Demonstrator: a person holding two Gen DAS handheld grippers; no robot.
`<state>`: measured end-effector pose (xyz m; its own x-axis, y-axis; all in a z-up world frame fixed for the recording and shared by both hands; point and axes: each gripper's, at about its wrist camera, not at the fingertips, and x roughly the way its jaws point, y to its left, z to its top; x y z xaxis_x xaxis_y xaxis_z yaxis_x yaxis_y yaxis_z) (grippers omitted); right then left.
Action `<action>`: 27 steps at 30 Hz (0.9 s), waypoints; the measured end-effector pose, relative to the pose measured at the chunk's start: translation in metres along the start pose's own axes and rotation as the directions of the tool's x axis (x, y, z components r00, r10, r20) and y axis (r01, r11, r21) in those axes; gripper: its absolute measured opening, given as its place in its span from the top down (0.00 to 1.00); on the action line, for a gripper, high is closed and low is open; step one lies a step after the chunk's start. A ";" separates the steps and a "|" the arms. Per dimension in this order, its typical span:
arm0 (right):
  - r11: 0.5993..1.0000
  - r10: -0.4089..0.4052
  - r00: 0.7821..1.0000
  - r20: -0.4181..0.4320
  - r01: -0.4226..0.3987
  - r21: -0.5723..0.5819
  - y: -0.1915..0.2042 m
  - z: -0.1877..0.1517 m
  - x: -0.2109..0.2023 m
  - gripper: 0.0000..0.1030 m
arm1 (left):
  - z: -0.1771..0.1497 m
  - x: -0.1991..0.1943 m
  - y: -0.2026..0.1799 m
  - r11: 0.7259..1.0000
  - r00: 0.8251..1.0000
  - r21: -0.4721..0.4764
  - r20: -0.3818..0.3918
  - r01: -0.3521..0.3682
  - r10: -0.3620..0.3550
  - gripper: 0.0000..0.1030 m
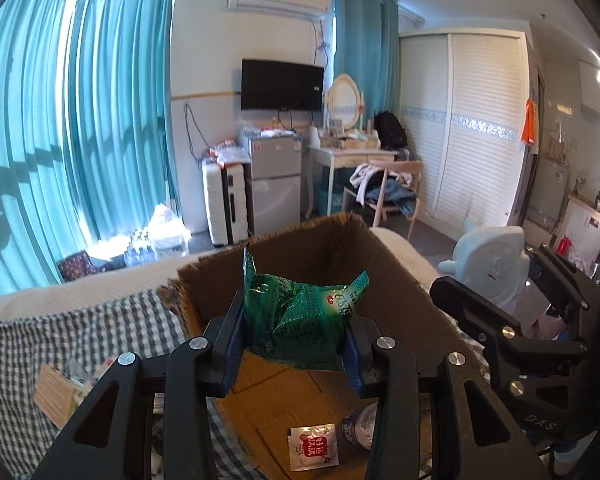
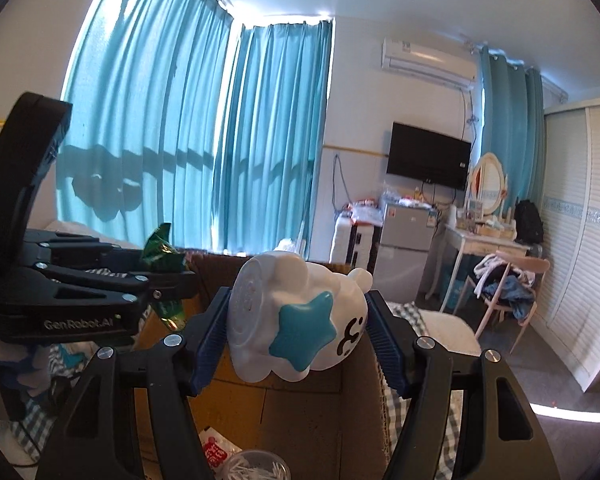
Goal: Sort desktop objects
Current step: 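Carry the green bag and white toy over the cardboard box, then open both tools to drop the bag and toy into the box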
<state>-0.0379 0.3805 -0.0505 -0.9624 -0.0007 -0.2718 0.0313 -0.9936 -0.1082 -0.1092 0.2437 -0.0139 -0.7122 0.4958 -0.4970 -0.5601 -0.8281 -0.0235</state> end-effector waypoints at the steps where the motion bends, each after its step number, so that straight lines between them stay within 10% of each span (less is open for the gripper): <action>1: 1.000 -0.005 1.000 -0.016 0.005 0.007 -0.001 -0.004 0.005 0.37 | -0.002 0.007 0.001 1.000 1.000 -0.006 -0.011 0.011 -0.012 0.59; 16: 1.000 0.022 0.980 -0.197 -0.024 -0.008 0.005 -0.048 0.060 0.37 | -0.028 0.073 0.011 1.000 0.990 -0.023 -0.142 0.016 -0.019 0.57; 27: 0.999 -0.024 0.995 -0.093 0.027 0.029 -0.003 -0.033 0.039 0.15 | -0.011 0.045 0.018 0.999 0.997 -0.053 -0.078 -0.005 0.000 0.20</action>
<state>-0.0670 0.3869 -0.0926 -0.9334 0.0336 -0.3572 -0.0022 -0.9961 -0.0880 -0.1466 0.2482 -0.0467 -0.6774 0.4735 -0.5629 -0.5338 -0.8430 -0.0668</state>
